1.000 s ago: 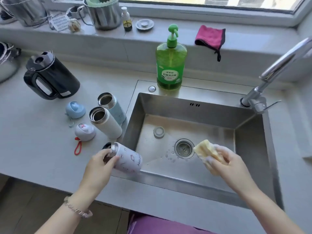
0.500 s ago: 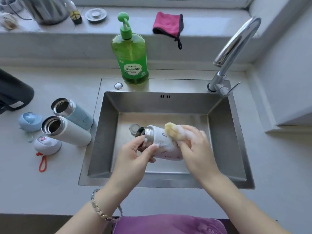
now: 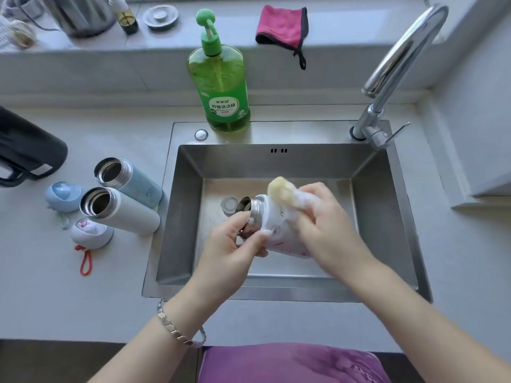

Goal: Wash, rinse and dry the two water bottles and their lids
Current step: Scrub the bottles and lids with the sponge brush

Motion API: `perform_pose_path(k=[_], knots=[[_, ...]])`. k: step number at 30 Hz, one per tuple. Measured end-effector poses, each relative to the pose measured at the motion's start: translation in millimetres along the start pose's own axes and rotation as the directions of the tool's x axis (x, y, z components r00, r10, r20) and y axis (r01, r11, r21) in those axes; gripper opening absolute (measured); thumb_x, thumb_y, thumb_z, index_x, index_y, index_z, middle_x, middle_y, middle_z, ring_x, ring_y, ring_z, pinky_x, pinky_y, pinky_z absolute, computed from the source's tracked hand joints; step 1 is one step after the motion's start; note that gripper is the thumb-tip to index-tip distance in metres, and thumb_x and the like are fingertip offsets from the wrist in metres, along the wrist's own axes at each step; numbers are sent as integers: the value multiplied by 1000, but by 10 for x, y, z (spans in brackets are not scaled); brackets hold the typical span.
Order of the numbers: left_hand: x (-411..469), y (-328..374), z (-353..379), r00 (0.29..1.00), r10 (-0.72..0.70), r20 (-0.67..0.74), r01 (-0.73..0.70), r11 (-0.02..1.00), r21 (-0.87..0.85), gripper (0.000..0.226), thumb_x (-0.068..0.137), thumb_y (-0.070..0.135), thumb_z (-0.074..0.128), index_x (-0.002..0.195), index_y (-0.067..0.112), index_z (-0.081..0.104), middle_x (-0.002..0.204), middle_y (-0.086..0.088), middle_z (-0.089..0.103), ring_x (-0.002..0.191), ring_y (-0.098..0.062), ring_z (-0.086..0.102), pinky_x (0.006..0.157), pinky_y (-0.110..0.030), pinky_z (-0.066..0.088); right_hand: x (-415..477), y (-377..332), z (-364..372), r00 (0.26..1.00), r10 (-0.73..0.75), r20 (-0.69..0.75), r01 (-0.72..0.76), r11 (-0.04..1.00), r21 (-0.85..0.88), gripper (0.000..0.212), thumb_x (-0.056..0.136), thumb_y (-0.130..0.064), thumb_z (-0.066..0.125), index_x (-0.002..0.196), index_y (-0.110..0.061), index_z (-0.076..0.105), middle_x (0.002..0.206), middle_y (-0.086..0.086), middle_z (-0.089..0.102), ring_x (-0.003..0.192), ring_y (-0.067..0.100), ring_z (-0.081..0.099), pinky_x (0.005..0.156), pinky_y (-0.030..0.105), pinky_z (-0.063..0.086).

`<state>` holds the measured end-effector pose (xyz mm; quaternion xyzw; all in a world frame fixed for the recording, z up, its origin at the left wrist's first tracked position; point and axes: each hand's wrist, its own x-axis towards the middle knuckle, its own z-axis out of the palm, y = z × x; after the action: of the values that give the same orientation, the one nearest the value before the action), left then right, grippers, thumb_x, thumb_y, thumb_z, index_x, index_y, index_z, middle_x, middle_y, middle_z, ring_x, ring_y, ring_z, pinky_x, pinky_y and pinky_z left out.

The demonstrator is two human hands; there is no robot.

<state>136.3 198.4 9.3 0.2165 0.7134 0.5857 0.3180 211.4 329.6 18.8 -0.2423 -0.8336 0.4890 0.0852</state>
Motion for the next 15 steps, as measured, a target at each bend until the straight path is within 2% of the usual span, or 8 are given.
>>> perform_pose_path(k=[1,4,6,9,10,12,13,15], knots=[[-7,-17,-11,1000,26,-5,-26,999,46,24,77,15,57,86,-6,62,79,-31,52,66,-30,50,61,-21,52,47,17,-42,999,46,9,-46,999,-2,28,94,-29,46,81,-48,61,93,-11,48,81,10,56,78,30,46],[-38,-50,-57,998,63,30,-64,996,68,34,77,13,57,85,-20,53,78,-33,46,66,-33,49,62,-22,52,4,-63,-46,993,-46,108,47,999,-11,34,94,-23,47,96,-54,59,95,-10,48,86,6,53,77,16,42],[-76,-18,-88,996,63,68,-67,996,52,27,78,11,58,83,-15,56,76,-30,47,65,-28,51,63,-24,53,-12,-62,-94,983,-44,180,40,999,26,39,94,-17,48,91,-55,56,96,-7,48,85,5,51,75,12,39],[-110,-2,-120,993,72,89,-79,994,74,8,78,8,58,77,0,60,74,-21,49,68,-31,51,62,-18,49,25,18,-154,985,73,154,-83,995,56,38,90,-8,49,74,-41,56,93,-1,49,83,11,51,72,20,38],[-112,-4,-118,994,70,87,-77,994,73,8,77,8,58,77,1,59,74,-23,48,68,-31,50,62,-18,49,-2,-8,-121,990,34,140,-43,997,65,42,91,-9,49,73,-47,57,93,-2,49,78,7,51,71,17,38],[-106,-11,-103,997,37,71,-40,999,33,10,76,9,59,79,-1,60,73,-26,49,67,-32,51,63,-21,51,-82,-109,-39,986,-68,153,53,994,100,46,94,-16,50,88,-61,57,95,-7,47,74,4,51,70,11,39],[-104,-8,-101,998,29,62,-30,999,15,11,76,9,59,80,-1,61,72,-24,51,67,-30,52,63,-22,51,-101,-120,-32,984,-94,153,77,990,118,44,95,-19,50,93,-63,56,95,-7,46,74,4,51,69,11,40],[-100,-4,-114,998,32,48,-33,999,18,10,76,10,61,82,3,64,70,-16,55,66,-23,53,63,-24,52,-45,-29,-106,993,-7,116,-5,995,97,40,95,-20,47,78,-54,57,92,-6,47,73,4,50,68,10,39]])
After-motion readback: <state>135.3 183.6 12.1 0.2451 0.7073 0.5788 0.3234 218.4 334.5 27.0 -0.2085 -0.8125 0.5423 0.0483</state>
